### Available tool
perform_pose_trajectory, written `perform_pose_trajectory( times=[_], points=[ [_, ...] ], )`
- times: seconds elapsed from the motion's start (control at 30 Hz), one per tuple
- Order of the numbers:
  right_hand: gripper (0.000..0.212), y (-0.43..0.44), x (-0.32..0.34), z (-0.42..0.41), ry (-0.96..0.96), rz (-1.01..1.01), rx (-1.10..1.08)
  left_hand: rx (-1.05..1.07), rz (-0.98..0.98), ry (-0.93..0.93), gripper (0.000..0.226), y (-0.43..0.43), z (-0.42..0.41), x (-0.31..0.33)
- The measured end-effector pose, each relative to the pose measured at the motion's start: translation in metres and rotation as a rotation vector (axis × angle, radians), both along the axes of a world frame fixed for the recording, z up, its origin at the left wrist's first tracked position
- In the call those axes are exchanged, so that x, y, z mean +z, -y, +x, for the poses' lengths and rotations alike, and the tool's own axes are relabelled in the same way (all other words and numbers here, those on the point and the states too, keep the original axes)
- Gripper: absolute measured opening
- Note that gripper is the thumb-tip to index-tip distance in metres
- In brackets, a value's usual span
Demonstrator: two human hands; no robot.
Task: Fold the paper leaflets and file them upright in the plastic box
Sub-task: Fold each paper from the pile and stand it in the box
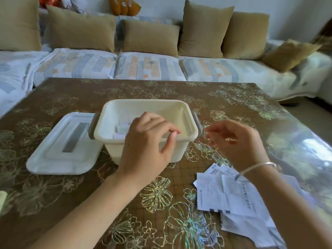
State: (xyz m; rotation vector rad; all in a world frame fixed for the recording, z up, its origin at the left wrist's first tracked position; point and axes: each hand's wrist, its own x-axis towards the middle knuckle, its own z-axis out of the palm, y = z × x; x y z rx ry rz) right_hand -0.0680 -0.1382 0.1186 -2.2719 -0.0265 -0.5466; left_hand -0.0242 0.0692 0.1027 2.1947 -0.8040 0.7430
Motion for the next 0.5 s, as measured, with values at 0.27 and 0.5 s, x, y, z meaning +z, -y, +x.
perform_pose_trajectory(
  times=[0.27,0.5],
  points=[
    [0.022,0.063,-0.085,-0.061,-0.201,-0.448,-0.133,-0.276,0.250,-0.295,0.022,0.055,-0.075,-0.086],
    [0.075,0.057,-0.073,-0.030,-0.592,-0.783,0.149,-0.275,0.332,-0.314,0.031,0.053,-0.096,-0.114]
  ],
)
